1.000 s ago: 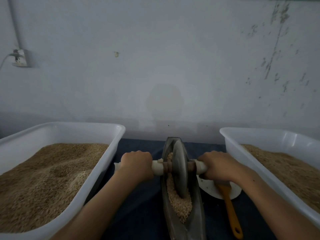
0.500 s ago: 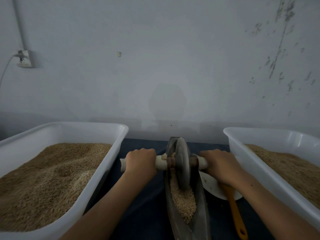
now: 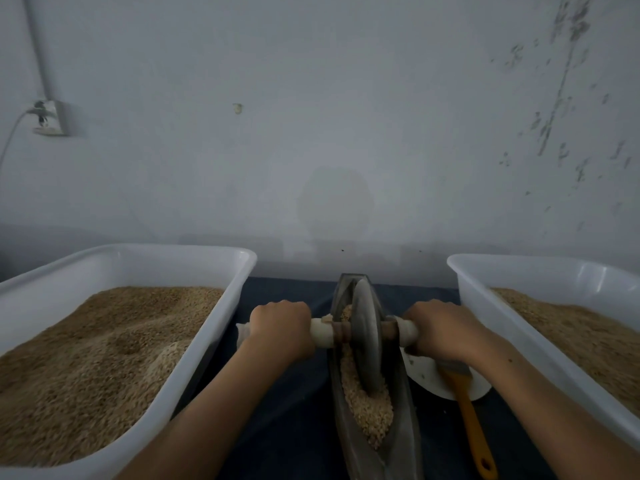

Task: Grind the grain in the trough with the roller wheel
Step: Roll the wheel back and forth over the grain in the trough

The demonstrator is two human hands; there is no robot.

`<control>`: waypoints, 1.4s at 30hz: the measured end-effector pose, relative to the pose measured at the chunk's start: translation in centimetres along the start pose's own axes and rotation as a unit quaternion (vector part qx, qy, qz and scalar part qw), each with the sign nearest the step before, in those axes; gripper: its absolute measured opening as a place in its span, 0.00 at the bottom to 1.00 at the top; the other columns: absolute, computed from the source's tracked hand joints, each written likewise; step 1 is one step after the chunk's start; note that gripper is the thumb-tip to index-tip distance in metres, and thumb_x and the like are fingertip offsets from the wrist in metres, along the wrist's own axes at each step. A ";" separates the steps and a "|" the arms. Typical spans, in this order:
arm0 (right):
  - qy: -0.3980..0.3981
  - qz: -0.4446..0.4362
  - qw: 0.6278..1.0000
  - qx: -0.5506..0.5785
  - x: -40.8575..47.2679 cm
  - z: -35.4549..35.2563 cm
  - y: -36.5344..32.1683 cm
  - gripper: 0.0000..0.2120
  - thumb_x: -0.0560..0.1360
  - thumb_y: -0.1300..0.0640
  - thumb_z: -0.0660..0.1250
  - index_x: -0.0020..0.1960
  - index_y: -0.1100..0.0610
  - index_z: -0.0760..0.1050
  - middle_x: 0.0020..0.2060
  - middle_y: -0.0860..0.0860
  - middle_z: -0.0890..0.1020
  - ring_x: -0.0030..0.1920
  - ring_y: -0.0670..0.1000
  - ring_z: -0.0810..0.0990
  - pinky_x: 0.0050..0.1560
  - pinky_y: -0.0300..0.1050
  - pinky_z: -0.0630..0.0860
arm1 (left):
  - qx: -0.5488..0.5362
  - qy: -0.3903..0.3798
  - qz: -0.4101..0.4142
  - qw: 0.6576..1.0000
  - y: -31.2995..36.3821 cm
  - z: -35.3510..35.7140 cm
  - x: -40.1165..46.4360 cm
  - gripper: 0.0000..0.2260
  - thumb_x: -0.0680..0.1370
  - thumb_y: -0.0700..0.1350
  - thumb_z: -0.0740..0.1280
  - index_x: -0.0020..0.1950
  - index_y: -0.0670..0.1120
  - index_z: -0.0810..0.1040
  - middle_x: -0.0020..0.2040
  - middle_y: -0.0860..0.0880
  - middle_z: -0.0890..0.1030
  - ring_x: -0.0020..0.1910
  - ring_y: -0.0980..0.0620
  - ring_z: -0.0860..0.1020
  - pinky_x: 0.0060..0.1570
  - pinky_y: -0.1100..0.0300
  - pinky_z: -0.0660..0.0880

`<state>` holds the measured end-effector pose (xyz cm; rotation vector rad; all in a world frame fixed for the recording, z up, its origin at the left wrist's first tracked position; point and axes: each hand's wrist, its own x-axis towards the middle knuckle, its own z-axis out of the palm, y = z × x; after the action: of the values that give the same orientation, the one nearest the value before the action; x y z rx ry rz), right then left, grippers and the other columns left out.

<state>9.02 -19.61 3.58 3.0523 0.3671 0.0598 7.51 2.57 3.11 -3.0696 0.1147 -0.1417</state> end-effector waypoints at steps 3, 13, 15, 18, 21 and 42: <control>0.094 -0.006 0.996 -0.012 -0.1 0.6 -0.4 0.05 0.76 0.50 0.64 0.42 0.49 0.73 0.43 0.48 0.80 0.44 0.50 0.79 0.41 0.44 0.71 | -0.009 0.027 -0.015 0.999 0.0 0.5 0.1 0.11 0.76 0.48 0.66 0.57 0.47 0.74 0.51 0.49 0.78 0.48 0.50 0.76 0.44 0.59 0.67; 0.023 -0.015 0.999 -0.034 0.1 0.1 0.0 0.02 0.72 0.52 0.66 0.44 0.50 0.75 0.42 0.48 0.80 0.42 0.50 0.79 0.38 0.43 0.70 | -0.010 -0.030 0.008 0.999 -0.5 0.2 0.2 0.15 0.74 0.51 0.68 0.57 0.47 0.74 0.44 0.51 0.74 0.43 0.52 0.73 0.46 0.58 0.69; -0.040 -0.008 0.999 -0.016 -0.1 -0.4 0.1 0.08 0.71 0.51 0.69 0.50 0.51 0.77 0.44 0.49 0.81 0.44 0.50 0.80 0.40 0.42 0.71 | -0.005 -0.050 0.018 0.999 -0.6 0.0 0.2 0.16 0.73 0.52 0.69 0.58 0.47 0.73 0.43 0.51 0.73 0.43 0.52 0.73 0.46 0.58 0.69; -0.064 0.003 0.998 -0.010 -0.2 -0.6 0.1 0.11 0.71 0.51 0.70 0.53 0.51 0.77 0.46 0.50 0.81 0.47 0.50 0.80 0.44 0.44 0.74 | 0.001 -0.052 0.021 0.998 -0.6 -0.1 0.2 0.17 0.73 0.52 0.69 0.58 0.47 0.73 0.42 0.52 0.73 0.43 0.52 0.73 0.45 0.58 0.69; -0.002 -0.002 1.000 -0.020 -0.2 0.0 -0.2 0.04 0.73 0.52 0.67 0.46 0.51 0.76 0.43 0.49 0.81 0.44 0.50 0.79 0.40 0.43 0.72 | 0.001 -0.015 0.011 1.000 -0.5 0.3 0.2 0.14 0.74 0.51 0.68 0.56 0.47 0.74 0.43 0.51 0.75 0.42 0.53 0.73 0.43 0.58 0.68; -0.011 -0.006 1.000 -0.020 0.0 0.1 0.0 0.05 0.72 0.54 0.67 0.48 0.52 0.77 0.43 0.49 0.81 0.44 0.50 0.80 0.43 0.45 0.76 | 0.003 -0.006 0.014 1.000 -0.3 0.2 -0.1 0.13 0.74 0.51 0.68 0.55 0.46 0.74 0.42 0.51 0.73 0.41 0.52 0.73 0.43 0.58 0.69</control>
<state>9.03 -19.66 3.45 3.0090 0.3784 0.0331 7.47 2.89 2.96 -3.0612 0.1572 -0.1216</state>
